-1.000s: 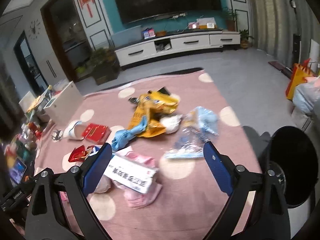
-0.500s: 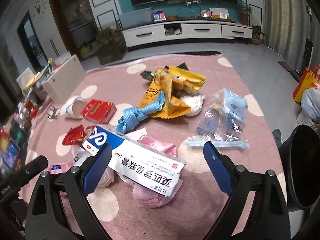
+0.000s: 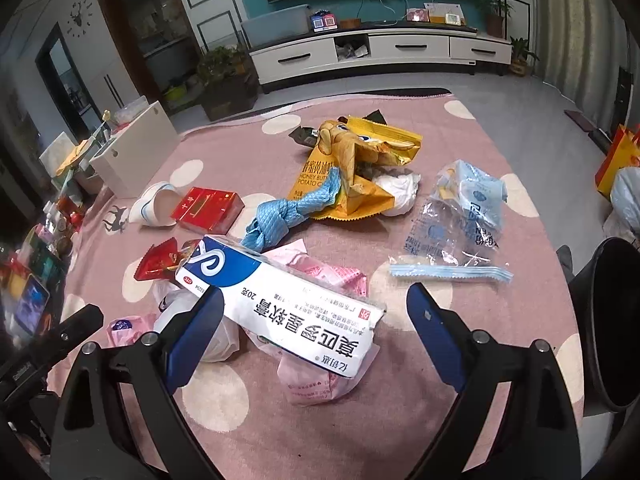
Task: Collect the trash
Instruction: 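Grasp the white ointment box with the right gripper while the left grasps the pink bag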
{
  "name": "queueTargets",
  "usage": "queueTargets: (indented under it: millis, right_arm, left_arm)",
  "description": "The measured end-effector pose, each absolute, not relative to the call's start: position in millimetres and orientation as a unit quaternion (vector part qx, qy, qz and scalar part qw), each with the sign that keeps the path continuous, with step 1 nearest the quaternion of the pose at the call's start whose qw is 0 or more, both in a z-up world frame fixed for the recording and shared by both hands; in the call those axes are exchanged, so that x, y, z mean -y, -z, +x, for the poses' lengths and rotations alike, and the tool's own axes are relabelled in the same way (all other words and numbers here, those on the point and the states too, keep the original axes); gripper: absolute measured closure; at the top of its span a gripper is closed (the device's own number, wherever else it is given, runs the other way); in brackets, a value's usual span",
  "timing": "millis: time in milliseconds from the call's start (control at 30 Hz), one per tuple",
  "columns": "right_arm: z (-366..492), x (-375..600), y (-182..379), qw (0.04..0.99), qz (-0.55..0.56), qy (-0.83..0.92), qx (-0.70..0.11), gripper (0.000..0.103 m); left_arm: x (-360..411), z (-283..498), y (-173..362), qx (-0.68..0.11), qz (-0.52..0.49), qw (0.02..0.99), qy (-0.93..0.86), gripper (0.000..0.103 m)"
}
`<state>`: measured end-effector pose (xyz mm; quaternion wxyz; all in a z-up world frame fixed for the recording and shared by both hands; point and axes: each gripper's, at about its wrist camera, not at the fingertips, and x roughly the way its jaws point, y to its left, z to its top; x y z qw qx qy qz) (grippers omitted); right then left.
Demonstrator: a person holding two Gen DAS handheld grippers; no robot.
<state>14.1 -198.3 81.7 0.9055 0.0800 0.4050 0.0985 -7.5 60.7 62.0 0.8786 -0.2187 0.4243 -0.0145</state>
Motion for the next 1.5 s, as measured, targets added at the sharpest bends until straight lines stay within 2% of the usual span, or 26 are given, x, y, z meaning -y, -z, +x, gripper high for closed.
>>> queueTargets:
  millis: [467, 600, 767, 800, 833, 900, 1000, 1100, 1267, 1500]
  right_arm:
    - [19, 201, -73, 0.893, 0.088, -0.119, -0.425, 0.013]
    - [29, 190, -66, 0.892, 0.047, -0.147, -0.426, 0.016]
    - [32, 183, -61, 0.88, 0.03, -0.182, -0.438, 0.017]
    - [31, 181, -61, 0.878, 0.022, -0.186, -0.44, 0.018]
    - [29, 180, -61, 0.878, 0.013, -0.186, -0.442, 0.02]
    - [26, 178, -60, 0.874, 0.007, -0.187, -0.448, 0.024]
    - [25, 177, -56, 0.866, 0.014, -0.196, -0.461, 0.036]
    - [24, 175, -50, 0.86, 0.01, -0.191, -0.474, 0.059]
    - [18, 183, -54, 0.864, 0.022, -0.182, -0.47, 0.079]
    - [8, 206, -73, 0.88, 0.051, -0.17, -0.441, 0.081]
  left_arm:
    - [-57, 4, -33, -0.477, -0.188, 0.858, 0.011, 0.003]
    - [-54, 6, -19, -0.497, -0.22, 0.838, 0.057, 0.004]
    - [-48, -1, -14, -0.505, -0.195, 0.84, 0.039, 0.018]
    - [-48, -2, -14, -0.504, -0.193, 0.841, 0.038, 0.027]
    - [-49, -4, -14, -0.502, -0.191, 0.843, 0.034, 0.035]
    - [-50, -5, -14, -0.5, -0.195, 0.843, 0.037, 0.044]
    - [-53, -7, -15, -0.49, -0.217, 0.843, 0.044, 0.057]
    - [-52, -12, -21, -0.478, -0.228, 0.846, 0.061, 0.059]
    - [-43, -20, -43, -0.452, -0.191, 0.871, 0.032, 0.059]
    - [-26, -29, -65, -0.431, -0.158, 0.888, 0.02, 0.059]
